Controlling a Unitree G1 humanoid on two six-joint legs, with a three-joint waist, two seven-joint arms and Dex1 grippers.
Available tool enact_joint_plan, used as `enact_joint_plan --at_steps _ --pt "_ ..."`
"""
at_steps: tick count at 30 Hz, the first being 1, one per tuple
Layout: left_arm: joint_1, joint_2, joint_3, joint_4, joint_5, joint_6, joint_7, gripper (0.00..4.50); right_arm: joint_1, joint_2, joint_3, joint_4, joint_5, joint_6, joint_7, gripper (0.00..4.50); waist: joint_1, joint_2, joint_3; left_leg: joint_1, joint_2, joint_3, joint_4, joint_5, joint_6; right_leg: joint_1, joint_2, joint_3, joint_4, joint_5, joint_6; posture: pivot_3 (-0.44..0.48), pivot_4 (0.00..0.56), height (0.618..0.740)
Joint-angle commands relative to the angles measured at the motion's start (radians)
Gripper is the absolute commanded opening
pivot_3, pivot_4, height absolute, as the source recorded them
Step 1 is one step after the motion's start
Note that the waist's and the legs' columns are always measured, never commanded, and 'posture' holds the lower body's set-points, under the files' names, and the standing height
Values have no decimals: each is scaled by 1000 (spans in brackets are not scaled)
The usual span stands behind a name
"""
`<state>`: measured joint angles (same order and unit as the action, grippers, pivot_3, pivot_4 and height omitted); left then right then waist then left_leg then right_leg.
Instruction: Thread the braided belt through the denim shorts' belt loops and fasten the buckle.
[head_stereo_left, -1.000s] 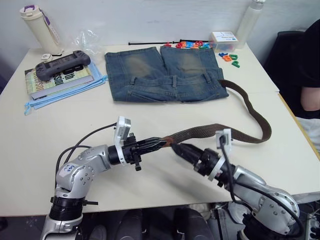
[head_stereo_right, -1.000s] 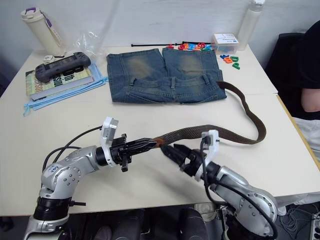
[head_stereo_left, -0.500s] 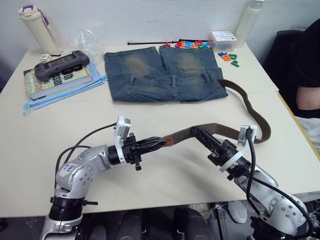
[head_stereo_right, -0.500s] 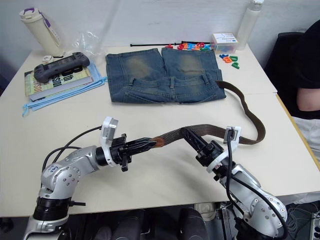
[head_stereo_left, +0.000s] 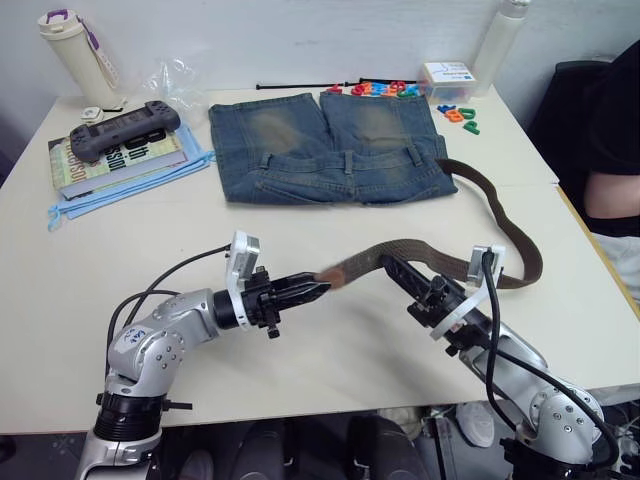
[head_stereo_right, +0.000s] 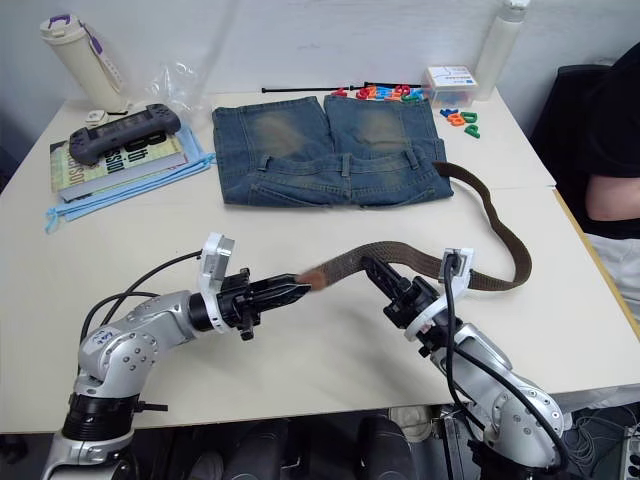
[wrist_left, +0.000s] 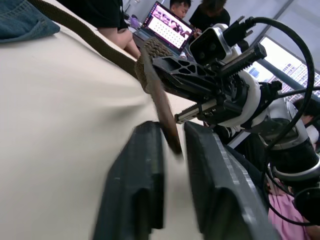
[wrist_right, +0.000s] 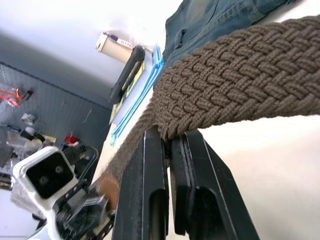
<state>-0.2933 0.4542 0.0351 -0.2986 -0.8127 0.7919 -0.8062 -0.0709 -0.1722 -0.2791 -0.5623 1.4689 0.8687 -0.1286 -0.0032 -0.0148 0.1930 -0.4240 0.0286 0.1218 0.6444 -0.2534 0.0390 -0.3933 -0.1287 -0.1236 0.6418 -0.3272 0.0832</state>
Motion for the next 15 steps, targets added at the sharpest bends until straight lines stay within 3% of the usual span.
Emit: enact_joint_plan --at_steps 1,3,8,10,12,15 --pt "-53 92 -28 78 119 -127 -115 2543 -3 -12 12 -21 1 -61 -32 0 1 0 0 0 0 0 0 0 0 0 0 0 0 0 0 0 150 717" --pt "-108 144 -45 200 208 -233 -181 3501 -6 -16 20 -23 -8 -83 -58 0 0 0 0 0 0 0 0 0 -1 0 0 0 0 0 0 0 150 717" --pt "-344 149 -126 616 472 -588 -234 3501 -22 -24 40 -20 2 -125 -107 0 7 1 0 -1 0 1 -1 -1 -1 -1 0 0 -1 0 0 0 150 717" --pt "-491 109 -202 869 675 -846 -102 3501 -27 -22 53 -25 7 -141 -126 0 12 1 0 -2 0 1 -1 -1 1 -2 -1 -1 -3 0 0 0 150 717" --pt "-660 39 -256 1124 831 -1035 112 3501 -30 -16 66 -38 16 -156 -141 0 23 0 1 -4 -1 1 0 -1 2 -2 -1 -2 -4 1 2 0 150 717" --pt "-818 -12 -372 1375 1050 -1189 366 3501 -34 -13 85 -60 36 -181 -152 0 28 0 1 -13 -2 1 2 0 4 -6 -1 -3 -4 3 5 0 150 717"
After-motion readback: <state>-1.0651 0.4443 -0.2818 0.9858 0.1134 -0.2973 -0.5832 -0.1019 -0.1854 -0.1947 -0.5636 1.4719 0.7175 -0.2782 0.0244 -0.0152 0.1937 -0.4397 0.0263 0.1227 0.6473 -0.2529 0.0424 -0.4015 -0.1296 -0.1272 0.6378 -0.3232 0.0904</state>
